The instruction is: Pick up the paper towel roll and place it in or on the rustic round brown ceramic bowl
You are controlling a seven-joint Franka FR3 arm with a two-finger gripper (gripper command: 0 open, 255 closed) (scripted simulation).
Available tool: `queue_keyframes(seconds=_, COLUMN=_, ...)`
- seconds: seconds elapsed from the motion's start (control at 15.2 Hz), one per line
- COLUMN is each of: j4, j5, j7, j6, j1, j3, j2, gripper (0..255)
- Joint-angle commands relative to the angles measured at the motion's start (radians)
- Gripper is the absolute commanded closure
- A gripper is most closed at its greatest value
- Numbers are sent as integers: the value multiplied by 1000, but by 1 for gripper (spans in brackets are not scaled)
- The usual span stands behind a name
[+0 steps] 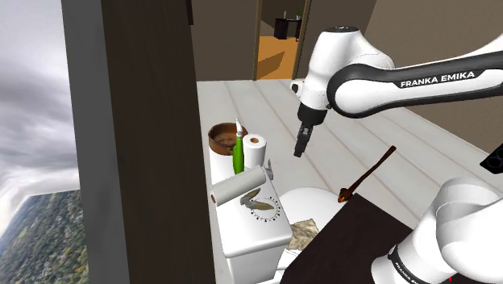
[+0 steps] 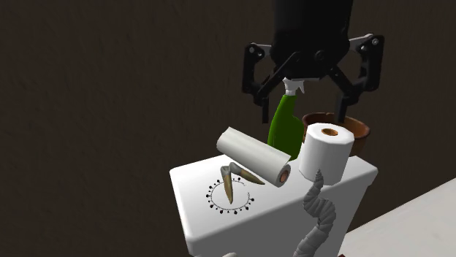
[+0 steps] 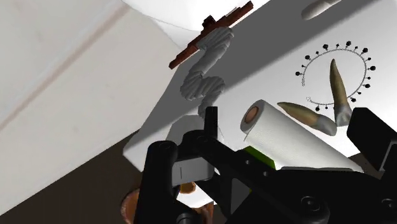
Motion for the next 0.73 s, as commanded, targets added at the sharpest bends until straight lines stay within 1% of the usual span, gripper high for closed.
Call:
queue_keyframes(seconds=0.0, j4=3, j5=-7, j7=-60, j6=79, j1=24, j3=2, j2=61, gripper=0)
queue_keyframes(seconds=0.66, j4=60, j5=-46, j7=-340, j6=415, j1=125, j3=29, j2=364, gripper=0)
